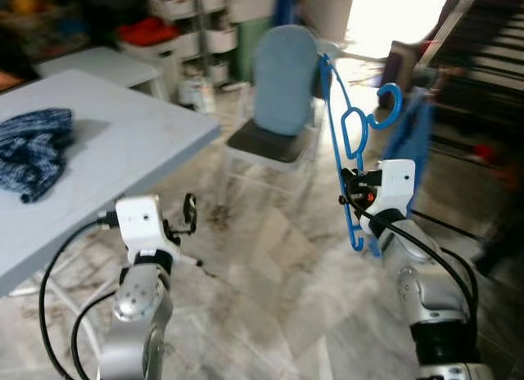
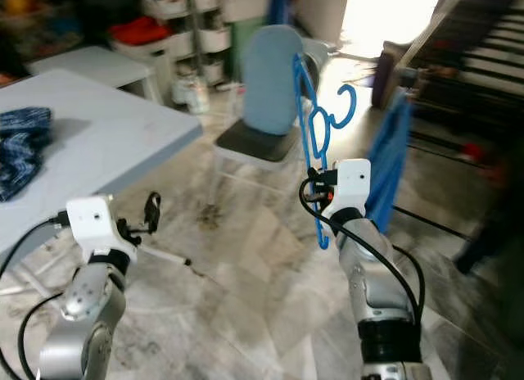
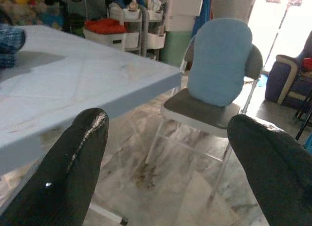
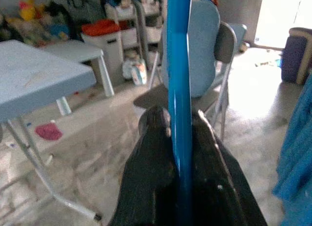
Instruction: Hang hanger
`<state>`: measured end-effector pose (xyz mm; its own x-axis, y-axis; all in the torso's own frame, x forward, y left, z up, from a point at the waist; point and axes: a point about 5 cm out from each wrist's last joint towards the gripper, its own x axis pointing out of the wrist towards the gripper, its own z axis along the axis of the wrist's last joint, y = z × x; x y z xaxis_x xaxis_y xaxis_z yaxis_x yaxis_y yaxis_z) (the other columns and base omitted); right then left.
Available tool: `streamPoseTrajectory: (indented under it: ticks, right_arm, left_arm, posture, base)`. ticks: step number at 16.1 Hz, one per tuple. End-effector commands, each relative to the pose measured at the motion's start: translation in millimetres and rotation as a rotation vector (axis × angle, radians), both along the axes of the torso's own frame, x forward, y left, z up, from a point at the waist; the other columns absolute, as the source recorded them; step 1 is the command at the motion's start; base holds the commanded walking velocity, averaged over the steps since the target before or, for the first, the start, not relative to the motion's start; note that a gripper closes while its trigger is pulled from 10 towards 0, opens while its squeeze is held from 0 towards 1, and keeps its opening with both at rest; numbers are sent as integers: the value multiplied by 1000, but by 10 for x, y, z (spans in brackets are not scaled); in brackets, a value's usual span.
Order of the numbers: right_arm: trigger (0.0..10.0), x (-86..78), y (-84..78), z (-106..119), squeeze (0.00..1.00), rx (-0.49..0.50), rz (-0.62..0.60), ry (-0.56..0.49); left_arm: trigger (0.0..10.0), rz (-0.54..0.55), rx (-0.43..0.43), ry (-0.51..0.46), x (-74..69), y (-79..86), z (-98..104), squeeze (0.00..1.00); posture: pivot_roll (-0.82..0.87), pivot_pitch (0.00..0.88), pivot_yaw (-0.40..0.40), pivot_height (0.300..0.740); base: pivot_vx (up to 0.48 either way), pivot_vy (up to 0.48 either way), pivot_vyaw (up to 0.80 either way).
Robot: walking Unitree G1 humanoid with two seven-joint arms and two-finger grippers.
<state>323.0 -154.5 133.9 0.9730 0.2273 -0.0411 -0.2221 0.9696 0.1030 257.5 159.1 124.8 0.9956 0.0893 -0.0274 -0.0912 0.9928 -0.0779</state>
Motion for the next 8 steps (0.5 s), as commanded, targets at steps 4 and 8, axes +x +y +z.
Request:
streamPoseTrajectory:
  ticks: [4,8]
  right_arm:
    - [10000,18,93,93,0,8,27,-37]
    - [10000,-14,74,21,0,-13,5,-5]
  left_arm:
    - [10000,-26,27,-9,-5,16,19,0]
    - [10000,-75,25,-26,-11,-18,36,0]
  posture:
    - [-62,0,16,740]
    - [-67,6,21,740]
  base:
    - [0,76,-720]
    - [150,0,-200]
